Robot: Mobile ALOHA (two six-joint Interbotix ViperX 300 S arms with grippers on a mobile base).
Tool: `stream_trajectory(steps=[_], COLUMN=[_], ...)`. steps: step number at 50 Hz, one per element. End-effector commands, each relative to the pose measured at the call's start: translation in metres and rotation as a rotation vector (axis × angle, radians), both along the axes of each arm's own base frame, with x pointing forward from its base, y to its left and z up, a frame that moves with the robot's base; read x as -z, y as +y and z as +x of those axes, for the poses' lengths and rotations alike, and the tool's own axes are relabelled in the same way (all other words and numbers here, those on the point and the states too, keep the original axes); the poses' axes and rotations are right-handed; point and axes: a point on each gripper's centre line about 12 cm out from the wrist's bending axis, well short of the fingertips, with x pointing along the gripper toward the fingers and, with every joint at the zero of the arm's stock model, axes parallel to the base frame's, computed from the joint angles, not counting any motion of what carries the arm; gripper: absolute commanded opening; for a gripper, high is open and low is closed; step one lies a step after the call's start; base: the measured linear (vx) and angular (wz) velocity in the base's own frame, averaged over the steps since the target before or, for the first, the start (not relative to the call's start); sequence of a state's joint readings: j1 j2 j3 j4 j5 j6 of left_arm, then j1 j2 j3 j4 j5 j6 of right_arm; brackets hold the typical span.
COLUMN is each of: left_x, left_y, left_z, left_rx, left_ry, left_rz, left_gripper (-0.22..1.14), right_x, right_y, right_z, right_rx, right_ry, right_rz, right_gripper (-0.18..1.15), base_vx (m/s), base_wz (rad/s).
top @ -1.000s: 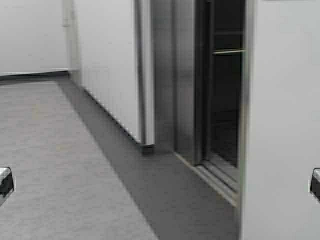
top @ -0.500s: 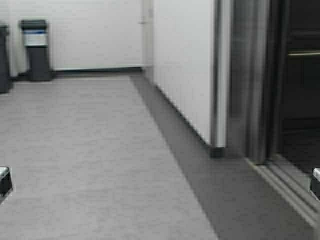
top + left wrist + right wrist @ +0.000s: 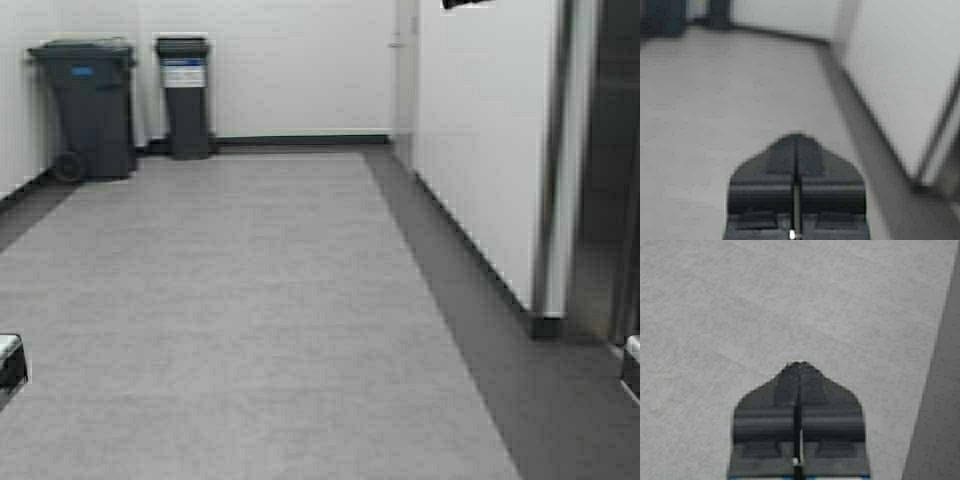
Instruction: Navigate to elevator, push the call button, then enter the elevator
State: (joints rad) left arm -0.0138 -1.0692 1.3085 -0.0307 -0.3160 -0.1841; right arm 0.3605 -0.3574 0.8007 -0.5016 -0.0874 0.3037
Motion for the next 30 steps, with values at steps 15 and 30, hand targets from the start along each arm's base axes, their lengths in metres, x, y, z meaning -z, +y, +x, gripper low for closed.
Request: stream_trajectory(steps=[15, 30], left_x=[-0.011, -0.009], left_y=[0.0, 0.0], left_z=[0.005, 0.004], left_rx=[0.001, 0.001], left_ry=[-0.029, -0.023], left_rz=[0.009, 0.013], left_gripper=[0.03, 0.03], right_x=[-0.014, -0.021], right_y=[-0.005, -0.004], right_z=[0.005, 0.005], right_rx=[0.018, 0.015], right_ry=[-0.037, -0.058], right_rz=[0.017, 0.026], right_gripper=[0.05, 0.05], base_vx=[0.37, 0.44], base_wz=[0.12, 0.12])
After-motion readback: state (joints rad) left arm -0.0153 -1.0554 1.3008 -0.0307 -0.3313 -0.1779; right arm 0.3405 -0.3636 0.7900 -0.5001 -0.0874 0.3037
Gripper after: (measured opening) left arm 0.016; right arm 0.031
